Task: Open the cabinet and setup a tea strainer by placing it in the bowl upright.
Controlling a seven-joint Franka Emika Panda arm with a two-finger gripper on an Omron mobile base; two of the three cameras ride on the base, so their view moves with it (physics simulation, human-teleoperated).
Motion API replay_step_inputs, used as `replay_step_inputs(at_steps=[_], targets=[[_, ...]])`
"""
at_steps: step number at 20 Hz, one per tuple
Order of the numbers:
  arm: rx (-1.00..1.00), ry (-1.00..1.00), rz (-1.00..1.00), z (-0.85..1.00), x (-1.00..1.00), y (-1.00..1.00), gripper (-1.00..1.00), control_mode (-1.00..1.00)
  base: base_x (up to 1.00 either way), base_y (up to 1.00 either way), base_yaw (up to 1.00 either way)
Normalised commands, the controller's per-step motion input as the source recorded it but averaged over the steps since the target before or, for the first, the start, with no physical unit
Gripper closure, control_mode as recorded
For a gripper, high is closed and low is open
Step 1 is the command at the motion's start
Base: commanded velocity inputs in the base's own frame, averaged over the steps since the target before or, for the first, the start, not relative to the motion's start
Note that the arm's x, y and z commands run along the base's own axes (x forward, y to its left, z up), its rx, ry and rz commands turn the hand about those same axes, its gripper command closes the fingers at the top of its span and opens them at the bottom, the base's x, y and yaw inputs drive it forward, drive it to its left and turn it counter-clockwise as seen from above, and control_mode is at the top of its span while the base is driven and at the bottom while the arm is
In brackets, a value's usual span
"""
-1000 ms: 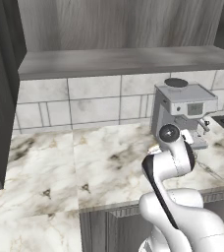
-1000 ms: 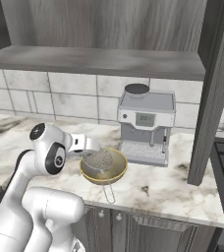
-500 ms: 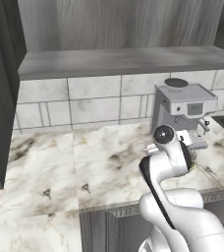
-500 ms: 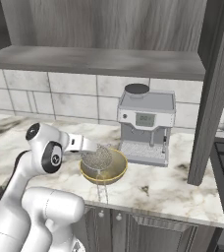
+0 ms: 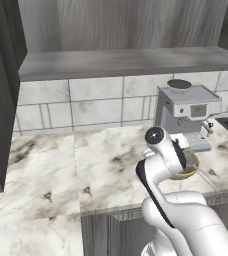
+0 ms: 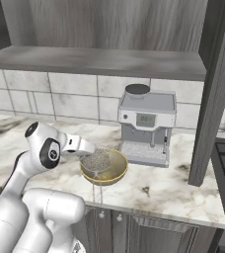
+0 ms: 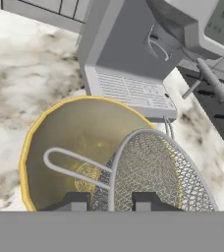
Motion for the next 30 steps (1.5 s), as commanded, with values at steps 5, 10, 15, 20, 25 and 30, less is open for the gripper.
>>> replay_step_inputs(at_steps=[5,10,15,20,25,30], targets=[[-0.07,0.00,-0.07,-0.53,0.00,0.14,1.00,-1.00,0.00,0.00,0.00],[-0.04,0.01,-0.08,-0.38,0.07,0.00,1.00,-1.00,0.00,0.00,0.00],[-0.02,0.00,-0.05,-0.30,0.15,-0.01,1.00,-1.00,0.00,0.00,0.00],[0.00,-0.09,0.00,-0.11,0.10,-0.02,1.00,-1.00,0.00,0.00,0.00],[0.00,-0.04,0.00,0.00,0.08,-0.09,1.00,-1.00,0.00,0.00,0.00],[0.00,0.00,0.00,0.00,0.13,-0.32,1.00,-1.00,0.00,0.00,0.00]])
